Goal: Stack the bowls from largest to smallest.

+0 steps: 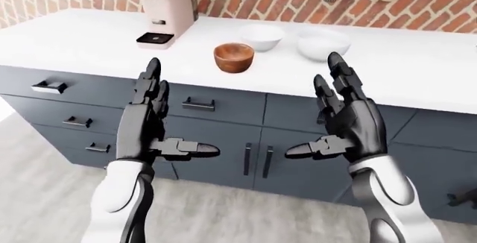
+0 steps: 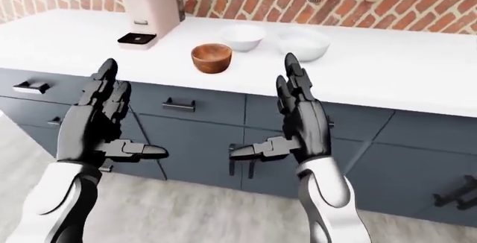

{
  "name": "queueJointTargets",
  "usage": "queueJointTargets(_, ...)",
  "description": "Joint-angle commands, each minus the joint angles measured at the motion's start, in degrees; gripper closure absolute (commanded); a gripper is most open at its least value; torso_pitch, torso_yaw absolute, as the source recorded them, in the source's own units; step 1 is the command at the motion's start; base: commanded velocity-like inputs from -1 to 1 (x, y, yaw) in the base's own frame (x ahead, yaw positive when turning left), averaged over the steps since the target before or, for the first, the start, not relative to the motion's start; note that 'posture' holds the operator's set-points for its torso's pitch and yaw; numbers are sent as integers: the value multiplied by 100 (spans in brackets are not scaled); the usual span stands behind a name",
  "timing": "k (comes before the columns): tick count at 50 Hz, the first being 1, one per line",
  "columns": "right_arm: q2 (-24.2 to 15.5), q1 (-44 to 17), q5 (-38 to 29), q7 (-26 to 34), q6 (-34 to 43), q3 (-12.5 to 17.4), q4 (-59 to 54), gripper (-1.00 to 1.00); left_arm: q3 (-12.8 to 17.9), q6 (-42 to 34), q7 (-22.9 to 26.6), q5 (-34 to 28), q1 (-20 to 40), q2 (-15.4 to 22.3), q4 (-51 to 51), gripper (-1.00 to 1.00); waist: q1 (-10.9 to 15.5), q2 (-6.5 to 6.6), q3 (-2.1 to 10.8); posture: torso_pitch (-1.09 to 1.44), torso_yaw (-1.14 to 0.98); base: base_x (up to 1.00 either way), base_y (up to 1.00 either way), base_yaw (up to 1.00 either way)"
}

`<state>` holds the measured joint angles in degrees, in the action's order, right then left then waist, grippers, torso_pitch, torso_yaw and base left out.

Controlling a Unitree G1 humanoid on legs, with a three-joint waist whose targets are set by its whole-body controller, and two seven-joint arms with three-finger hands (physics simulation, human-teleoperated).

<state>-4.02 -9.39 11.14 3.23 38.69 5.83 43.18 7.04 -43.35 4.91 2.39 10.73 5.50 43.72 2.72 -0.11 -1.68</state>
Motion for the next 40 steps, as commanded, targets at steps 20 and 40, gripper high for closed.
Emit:
queueJointTargets(20,-202,-811,329,-336,1126,156,1073,-100,659,-835,-55,564,607,370,711,-100,-190,189,211,0,0,16,-14,0)
queueJointTargets(40,-351,-1317,705,-670,1735,202,1604,-100,1474,-1531,-515,1711,882,925,1274,-100,-309,-141,189,0,0,4,29,0)
